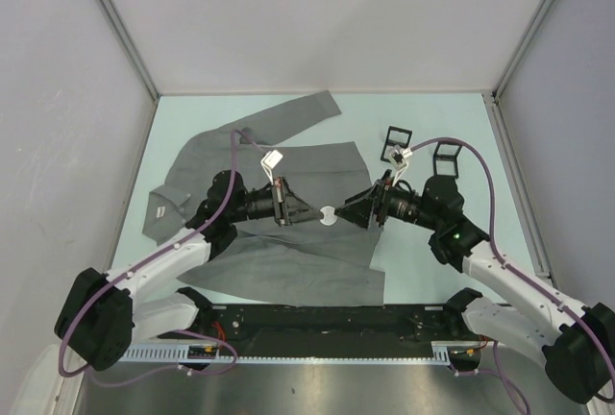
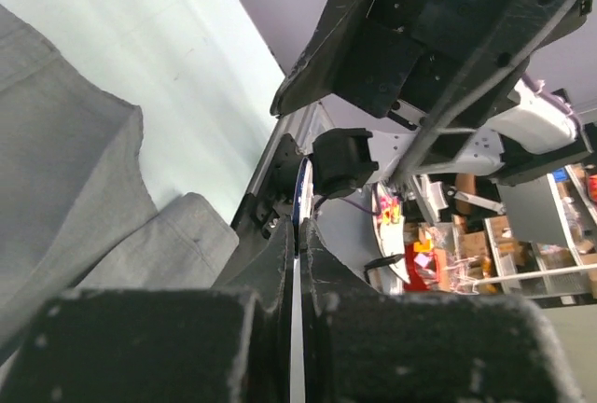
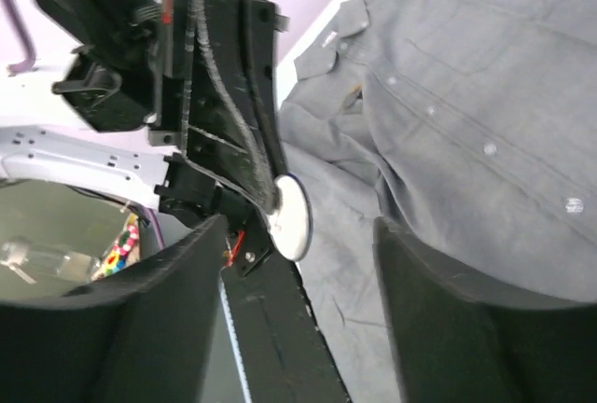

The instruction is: Remove the brooch from the garment

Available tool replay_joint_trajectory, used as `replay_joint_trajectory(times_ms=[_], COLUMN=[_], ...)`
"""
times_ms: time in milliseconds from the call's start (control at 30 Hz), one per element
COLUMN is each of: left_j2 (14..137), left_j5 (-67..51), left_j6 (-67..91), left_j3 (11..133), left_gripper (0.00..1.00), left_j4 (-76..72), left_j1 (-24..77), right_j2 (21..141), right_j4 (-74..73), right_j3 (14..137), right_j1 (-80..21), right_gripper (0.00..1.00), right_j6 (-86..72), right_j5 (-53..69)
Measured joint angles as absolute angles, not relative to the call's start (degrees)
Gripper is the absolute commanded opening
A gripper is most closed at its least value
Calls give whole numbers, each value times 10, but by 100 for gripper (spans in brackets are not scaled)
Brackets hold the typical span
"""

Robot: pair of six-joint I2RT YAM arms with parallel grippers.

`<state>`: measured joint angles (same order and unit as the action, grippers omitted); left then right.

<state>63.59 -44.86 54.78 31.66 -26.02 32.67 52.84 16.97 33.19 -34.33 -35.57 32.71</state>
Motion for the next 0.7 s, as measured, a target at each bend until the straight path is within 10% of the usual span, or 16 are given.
replay_joint_trajectory(times_ms=[700], left_j2=[525], left_j5=[-16], left_j6=[23], left_j3=[427], left_gripper=[0], left_j4=[13], left_j1=[482], right_j2=[532], right_j4=[-91], right_j3=[425], right_j1=[-342], right_gripper=[58], right_j6=[-578], right_j5=[117])
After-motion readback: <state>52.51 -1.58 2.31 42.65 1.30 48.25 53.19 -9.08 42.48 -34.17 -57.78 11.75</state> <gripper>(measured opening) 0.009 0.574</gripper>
